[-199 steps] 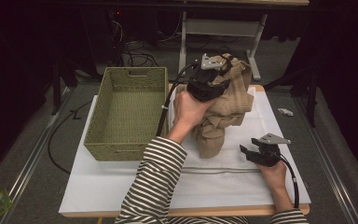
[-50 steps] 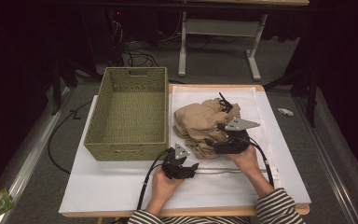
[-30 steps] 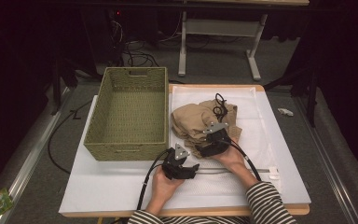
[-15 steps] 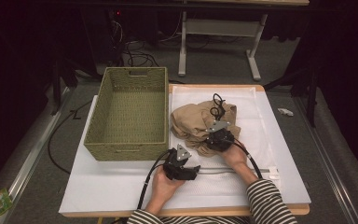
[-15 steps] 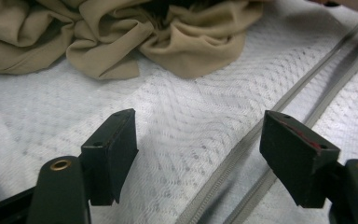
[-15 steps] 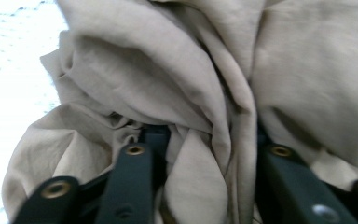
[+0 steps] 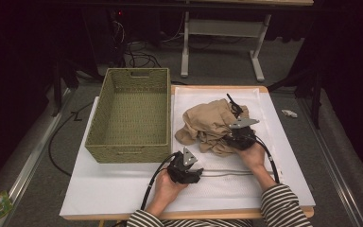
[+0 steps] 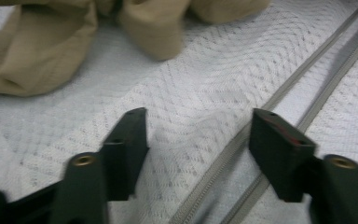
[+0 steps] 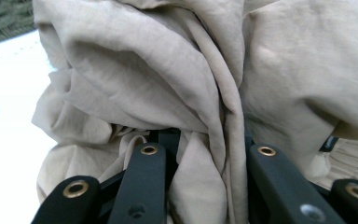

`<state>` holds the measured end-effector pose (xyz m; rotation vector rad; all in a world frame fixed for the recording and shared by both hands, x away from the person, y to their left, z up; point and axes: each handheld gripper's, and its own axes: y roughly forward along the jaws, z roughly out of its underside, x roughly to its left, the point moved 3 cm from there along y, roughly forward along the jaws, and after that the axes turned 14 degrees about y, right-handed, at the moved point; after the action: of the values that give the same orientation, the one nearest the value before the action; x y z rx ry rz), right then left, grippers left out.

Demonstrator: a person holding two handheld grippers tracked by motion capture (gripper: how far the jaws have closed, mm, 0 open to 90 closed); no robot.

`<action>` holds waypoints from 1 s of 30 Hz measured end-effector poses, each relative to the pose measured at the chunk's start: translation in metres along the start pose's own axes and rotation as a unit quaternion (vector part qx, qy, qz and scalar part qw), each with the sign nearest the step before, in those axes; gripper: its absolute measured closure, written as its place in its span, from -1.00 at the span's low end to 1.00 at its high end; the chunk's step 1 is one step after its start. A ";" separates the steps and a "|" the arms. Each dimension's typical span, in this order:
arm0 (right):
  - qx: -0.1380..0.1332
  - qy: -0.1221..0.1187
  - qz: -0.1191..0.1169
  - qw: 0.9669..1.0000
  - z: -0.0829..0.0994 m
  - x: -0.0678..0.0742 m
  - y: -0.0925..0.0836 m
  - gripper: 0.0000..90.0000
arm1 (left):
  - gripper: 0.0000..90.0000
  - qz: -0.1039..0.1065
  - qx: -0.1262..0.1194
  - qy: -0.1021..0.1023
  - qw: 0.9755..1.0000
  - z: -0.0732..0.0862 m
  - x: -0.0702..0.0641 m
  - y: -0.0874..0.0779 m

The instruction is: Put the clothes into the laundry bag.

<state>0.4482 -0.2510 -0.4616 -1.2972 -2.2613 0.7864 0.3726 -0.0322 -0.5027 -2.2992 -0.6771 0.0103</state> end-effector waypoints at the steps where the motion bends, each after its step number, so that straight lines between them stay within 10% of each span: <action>1: -0.003 0.005 -0.001 1.000 0.001 -0.002 -0.005 0.69 | 0.05 0.000 0.000 0.003 1.000 -0.001 0.000 0.000; 17: -0.072 0.019 -0.016 0.997 0.025 -0.028 -0.083 0.70 | 0.93 0.001 0.034 0.017 0.999 -0.018 0.008 0.012; 30: -0.129 -0.002 -0.058 0.990 0.059 -0.022 -0.134 0.70 | 0.97 0.020 0.034 -0.063 0.997 -0.034 0.025 0.024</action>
<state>0.3370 -0.3404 -0.4203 -1.2572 -2.4801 0.4687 0.4121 -0.0560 -0.4886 -2.2601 -0.6836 0.1950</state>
